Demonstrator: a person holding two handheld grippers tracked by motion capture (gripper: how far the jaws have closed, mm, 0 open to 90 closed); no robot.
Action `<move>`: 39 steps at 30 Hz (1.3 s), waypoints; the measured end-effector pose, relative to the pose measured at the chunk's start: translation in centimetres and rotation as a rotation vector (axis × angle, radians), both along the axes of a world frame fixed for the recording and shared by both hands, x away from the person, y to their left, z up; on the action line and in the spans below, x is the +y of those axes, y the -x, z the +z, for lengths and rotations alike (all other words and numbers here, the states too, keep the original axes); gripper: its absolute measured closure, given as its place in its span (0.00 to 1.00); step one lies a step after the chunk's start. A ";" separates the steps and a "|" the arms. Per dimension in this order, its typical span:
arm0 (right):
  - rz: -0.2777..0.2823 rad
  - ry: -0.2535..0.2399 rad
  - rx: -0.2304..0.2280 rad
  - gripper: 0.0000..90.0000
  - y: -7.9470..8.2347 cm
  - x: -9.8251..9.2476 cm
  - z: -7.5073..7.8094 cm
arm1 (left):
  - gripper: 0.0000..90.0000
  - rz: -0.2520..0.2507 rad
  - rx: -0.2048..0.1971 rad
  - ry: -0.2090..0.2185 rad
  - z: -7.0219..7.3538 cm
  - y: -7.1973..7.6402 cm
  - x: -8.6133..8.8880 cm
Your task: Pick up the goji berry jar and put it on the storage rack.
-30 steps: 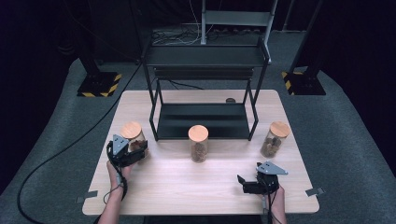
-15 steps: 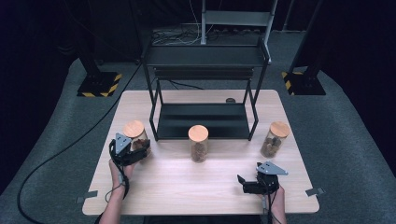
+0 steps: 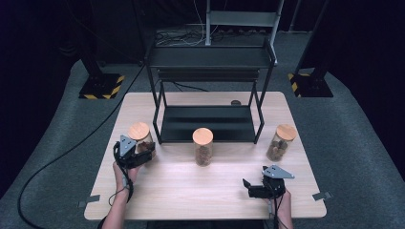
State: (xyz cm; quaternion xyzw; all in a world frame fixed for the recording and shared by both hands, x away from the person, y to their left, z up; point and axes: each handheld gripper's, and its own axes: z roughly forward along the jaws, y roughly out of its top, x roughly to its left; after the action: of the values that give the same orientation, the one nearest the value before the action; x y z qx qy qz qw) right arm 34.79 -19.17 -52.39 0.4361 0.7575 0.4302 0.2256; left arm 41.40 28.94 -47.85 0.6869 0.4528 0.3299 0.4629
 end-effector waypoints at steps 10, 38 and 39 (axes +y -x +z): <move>0.000 0.001 0.003 0.01 0.0 0.0 0.0 | 0.27 -0.016 0.002 -0.004 0.1 -0.3 -0.6; 0.000 -0.003 -0.002 0.02 0.0 0.0 0.0 | 0.27 -0.040 0.004 -0.008 0.1 -0.6 -1.5; 0.000 -0.003 -0.004 0.02 0.0 0.0 0.0 | 0.27 -0.041 0.004 -0.007 0.1 -0.6 -1.6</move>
State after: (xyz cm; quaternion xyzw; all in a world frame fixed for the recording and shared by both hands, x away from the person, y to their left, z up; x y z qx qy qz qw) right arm 34.75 -19.20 -52.38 0.4355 0.7566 0.4321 0.2263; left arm 41.98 27.36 -47.80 0.6983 0.4383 0.3208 0.4662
